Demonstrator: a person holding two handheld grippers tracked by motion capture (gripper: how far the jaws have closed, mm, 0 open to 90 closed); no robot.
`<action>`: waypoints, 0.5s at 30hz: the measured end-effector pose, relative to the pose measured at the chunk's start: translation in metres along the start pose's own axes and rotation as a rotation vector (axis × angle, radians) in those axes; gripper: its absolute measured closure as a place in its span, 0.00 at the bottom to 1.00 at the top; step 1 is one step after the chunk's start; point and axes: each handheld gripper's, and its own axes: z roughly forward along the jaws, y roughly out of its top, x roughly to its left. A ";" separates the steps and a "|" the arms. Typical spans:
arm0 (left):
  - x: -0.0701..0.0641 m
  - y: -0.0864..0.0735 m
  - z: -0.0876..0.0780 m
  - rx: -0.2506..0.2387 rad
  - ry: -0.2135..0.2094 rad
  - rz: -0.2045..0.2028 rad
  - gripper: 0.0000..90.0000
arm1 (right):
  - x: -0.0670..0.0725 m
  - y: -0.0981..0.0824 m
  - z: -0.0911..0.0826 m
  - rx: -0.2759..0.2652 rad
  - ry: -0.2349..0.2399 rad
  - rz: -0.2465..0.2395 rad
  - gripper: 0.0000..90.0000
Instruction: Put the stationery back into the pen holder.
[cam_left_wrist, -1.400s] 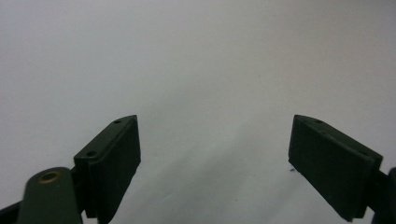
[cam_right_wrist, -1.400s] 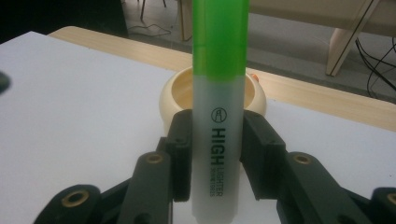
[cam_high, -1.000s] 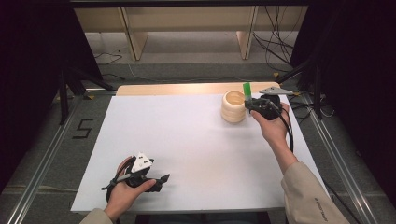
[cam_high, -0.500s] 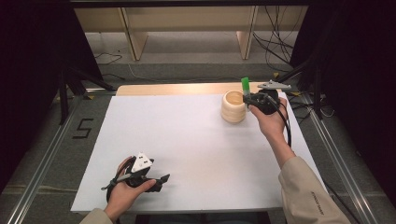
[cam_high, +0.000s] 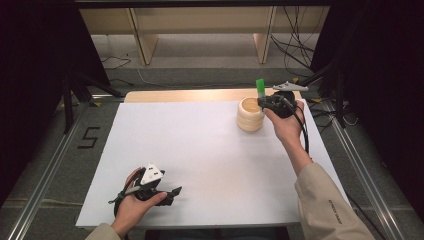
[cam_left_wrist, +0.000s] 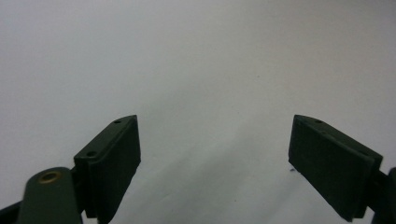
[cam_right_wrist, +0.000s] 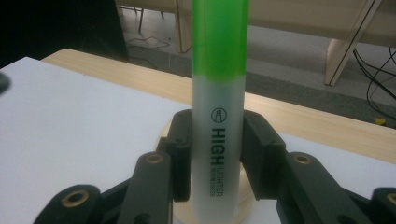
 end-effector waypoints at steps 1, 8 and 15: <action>0.000 0.000 0.000 0.000 0.000 0.000 0.18 | 0.000 0.001 0.001 0.000 0.000 0.001 0.74; 0.000 0.000 0.000 0.000 -0.001 0.000 0.18 | -0.001 0.003 0.004 0.000 -0.002 0.005 0.74; 0.000 0.000 0.000 0.000 0.000 0.000 0.18 | -0.002 0.007 0.008 0.004 -0.006 0.003 0.74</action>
